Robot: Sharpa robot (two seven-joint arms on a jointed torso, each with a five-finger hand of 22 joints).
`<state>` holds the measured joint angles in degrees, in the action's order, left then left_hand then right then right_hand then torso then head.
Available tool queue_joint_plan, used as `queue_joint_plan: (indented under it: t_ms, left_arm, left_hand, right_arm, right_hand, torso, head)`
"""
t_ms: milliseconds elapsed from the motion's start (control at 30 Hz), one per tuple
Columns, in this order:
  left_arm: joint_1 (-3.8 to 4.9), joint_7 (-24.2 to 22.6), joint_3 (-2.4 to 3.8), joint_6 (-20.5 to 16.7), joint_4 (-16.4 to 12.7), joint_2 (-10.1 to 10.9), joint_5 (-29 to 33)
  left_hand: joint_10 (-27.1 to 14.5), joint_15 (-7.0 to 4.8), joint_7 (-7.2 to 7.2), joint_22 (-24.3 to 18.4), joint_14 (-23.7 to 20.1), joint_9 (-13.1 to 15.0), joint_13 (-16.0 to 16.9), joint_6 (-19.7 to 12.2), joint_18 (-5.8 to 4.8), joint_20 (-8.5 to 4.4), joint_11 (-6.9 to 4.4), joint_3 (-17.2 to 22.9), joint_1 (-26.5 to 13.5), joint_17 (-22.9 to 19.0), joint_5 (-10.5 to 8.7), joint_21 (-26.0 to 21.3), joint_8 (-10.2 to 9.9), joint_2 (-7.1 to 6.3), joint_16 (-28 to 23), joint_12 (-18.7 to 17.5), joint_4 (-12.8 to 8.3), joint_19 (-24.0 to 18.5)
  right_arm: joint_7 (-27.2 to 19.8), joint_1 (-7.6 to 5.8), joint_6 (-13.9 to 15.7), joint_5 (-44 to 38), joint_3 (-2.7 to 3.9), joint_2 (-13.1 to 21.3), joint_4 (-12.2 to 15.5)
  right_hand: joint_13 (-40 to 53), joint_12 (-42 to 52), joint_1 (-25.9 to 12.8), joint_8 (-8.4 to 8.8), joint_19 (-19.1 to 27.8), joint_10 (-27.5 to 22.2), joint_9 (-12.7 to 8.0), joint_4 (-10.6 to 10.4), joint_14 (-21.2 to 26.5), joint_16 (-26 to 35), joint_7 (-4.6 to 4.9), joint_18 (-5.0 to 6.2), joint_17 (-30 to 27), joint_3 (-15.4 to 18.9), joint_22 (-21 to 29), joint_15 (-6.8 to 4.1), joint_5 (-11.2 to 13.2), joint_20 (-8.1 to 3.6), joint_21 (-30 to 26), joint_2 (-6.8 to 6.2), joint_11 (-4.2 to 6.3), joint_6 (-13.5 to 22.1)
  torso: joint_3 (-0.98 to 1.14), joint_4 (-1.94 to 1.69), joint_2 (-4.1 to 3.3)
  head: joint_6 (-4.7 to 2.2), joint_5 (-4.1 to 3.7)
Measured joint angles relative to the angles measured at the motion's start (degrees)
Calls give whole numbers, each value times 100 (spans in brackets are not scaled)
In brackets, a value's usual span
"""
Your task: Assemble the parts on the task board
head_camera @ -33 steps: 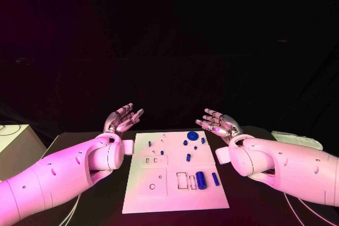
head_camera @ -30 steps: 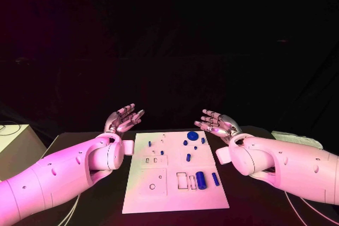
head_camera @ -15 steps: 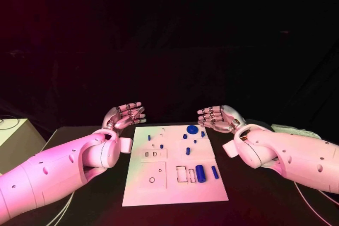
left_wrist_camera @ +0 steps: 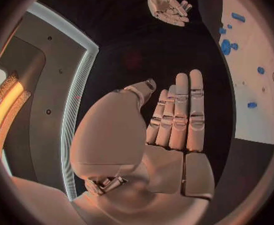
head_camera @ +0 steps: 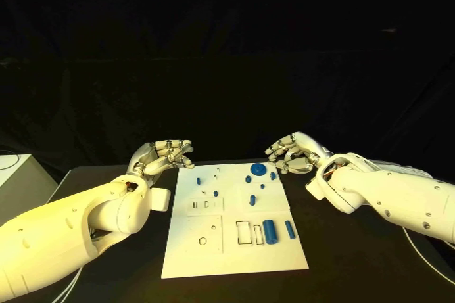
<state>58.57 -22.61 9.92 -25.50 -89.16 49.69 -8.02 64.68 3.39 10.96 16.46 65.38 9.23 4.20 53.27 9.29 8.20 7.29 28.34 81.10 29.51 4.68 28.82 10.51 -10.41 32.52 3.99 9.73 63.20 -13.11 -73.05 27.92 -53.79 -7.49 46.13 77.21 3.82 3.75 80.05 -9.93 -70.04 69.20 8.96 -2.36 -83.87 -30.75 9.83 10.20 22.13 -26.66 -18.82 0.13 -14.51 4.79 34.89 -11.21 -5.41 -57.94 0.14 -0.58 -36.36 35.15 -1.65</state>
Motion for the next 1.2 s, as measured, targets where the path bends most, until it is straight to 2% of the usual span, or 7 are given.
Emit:
queue_joint_plan:
  t_ms: [100,200,300,433,667,1033,1200]
  left_arm:
    - [-1,25,56,82,-208,111,0]
    - [-3,51,104,164,-372,195,0]
    - [-13,76,190,240,-528,270,-2]
    - [-56,101,371,328,-683,331,-30]
    - [-99,136,482,408,-746,422,-82]
    - [-106,180,525,447,-804,484,-121]
    - [-106,193,535,450,-815,486,-131]
  left_hand:
    - [8,-10,0,286,-11,43,0,0,-1,-9,8,120,-71,259,0,397,0,-26,395,0,-73,-97]
    - [38,-49,0,626,-50,94,0,0,-2,-21,-23,248,-142,487,0,871,27,-54,813,0,-134,-226]
    - [136,-50,0,868,-50,131,10,0,-2,-22,-28,326,-177,608,-22,1222,27,-54,1073,-1,-183,-241]
    - [252,-52,0,1064,-52,163,51,0,-1,-41,-53,376,-205,712,-22,1496,27,-55,1306,63,-205,-307]
    - [252,-70,0,1181,-71,177,60,0,-2,-41,-53,392,-233,764,-22,1649,27,-83,1419,63,-222,-364]
    - [252,-70,0,1219,-71,186,66,-1,-2,-22,-53,409,-256,781,-22,1699,27,-106,1463,63,-238,-384]
    - [252,-83,0,1251,-84,187,66,-1,-3,-42,-52,408,-256,790,-22,1726,27,-106,1485,63,-238,-405]
  right_arm:
    - [220,-70,-44,-495,17,-36,-42]
    - [512,-129,-79,-1010,26,-97,-52]
    - [865,-175,-92,-1535,34,-193,-68]
    - [1314,-197,-99,-2163,37,-337,-112]
    - [1796,-206,-179,-2889,36,-562,-187]
    - [2175,-210,-593,-3493,36,-883,-496]
    - [2247,-211,-770,-3609,36,-962,-581]
  right_hand:
    - [19,0,-105,43,-279,49,51,-41,-19,-1215,0,0,874,-233,-932,-19,-90,9,913,-135,35,-43]
    - [37,0,-139,43,-619,59,130,-41,-17,-2636,-23,-224,2254,-424,-2273,-17,-140,28,2018,-169,44,-65]
    - [28,0,-94,43,-700,-142,198,-2,-17,-3271,-20,-225,2844,-607,-2874,-17,-49,73,2501,-216,-28,-59]
    - [28,0,-193,76,-884,-284,244,-18,-2,-3782,21,-316,3370,-666,-3520,-2,125,110,2995,-315,-70,-18]
    - [33,1,-268,109,-978,-489,300,-83,-16,-4179,16,-403,3723,-616,-3979,29,340,148,3345,-389,-92,43]
    - [110,1,-290,154,-1091,-640,374,-207,-16,-4465,-47,-406,3920,-123,-4409,28,479,137,3638,-412,-59,159]
    - [135,1,-289,154,-1128,-638,386,-224,-16,-4472,-47,-492,3926,-94,-4479,28,479,141,3674,-410,-57,159]
  torso:
    - [0,-17,-85]
    - [-4,-38,-170]
    - [-11,-65,-254]
    - [-22,-104,-381]
    - [-37,-187,-528]
    - [-53,-255,-673]
    - [-62,-285,-721]
  head:
    - [-29,-20]
    - [-52,-43]
    - [-59,-68]
    - [-57,-91]
    - [-84,-124]
    - [-149,-149]
    - [-161,-174]
